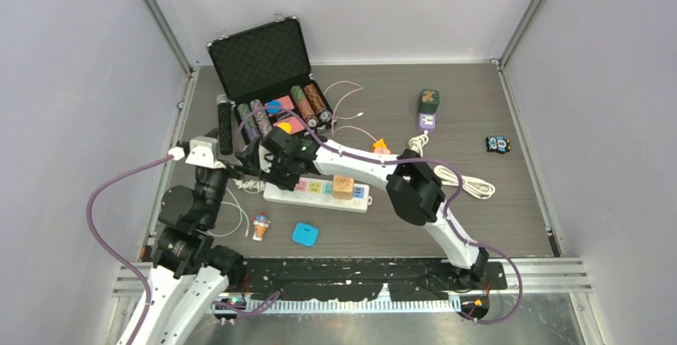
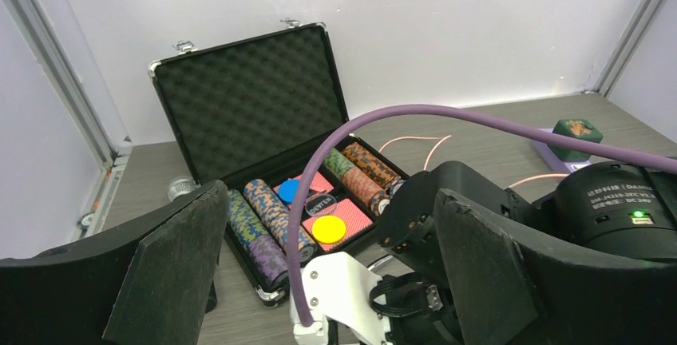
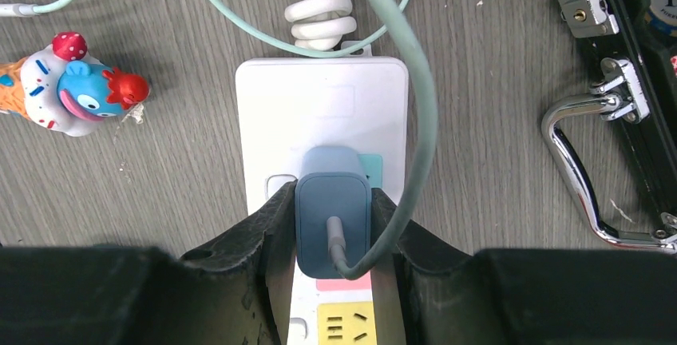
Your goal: Insert the plug
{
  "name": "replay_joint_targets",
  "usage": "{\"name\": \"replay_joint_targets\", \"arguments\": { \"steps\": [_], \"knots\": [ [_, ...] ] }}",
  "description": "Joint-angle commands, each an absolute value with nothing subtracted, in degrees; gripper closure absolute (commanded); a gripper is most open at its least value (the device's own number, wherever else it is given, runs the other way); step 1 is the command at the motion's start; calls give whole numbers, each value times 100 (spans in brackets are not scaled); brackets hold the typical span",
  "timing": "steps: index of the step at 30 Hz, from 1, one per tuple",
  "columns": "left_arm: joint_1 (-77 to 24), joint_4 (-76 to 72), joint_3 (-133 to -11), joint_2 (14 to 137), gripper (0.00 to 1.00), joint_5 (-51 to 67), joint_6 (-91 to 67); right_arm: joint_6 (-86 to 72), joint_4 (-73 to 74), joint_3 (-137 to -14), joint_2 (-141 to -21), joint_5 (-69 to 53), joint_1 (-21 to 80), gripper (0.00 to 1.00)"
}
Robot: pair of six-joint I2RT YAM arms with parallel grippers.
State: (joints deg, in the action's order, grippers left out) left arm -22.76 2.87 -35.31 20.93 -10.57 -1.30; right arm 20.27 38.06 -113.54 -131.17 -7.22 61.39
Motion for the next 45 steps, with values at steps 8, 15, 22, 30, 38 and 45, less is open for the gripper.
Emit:
{"name": "replay_joint_targets", "arguments": {
  "steps": [8, 15, 22, 30, 38, 45],
  "knots": [
    [-2268, -114, -3355, 2076, 0, -1153, -124, 1931, 3775, -10647, -13271, -664, 6150, 95],
    [-2268, -106, -3358, 2036, 0, -1131, -79, 1812, 3065, -10039, -12935, -776, 6027, 95],
    [-2268, -105, -3301, 1945, 0, -1186, -82, 1739, 1564, -8408, -12512, -760, 6019, 95],
    [-2268, -98, -3362, 1987, 0, -1191, -88, 1463, 1600, -8528, -12590, -550, 6021, 87],
    [-2268, -79, -3434, 2003, 0, -1239, -74, 1149, 2448, -10038, -12199, -304, 5991, 4],
    [-2268, -119, -3426, 1941, 0, -1384, -95, 909, 2853, -10568, -11480, -660, 5934, 5]
  ]
}}
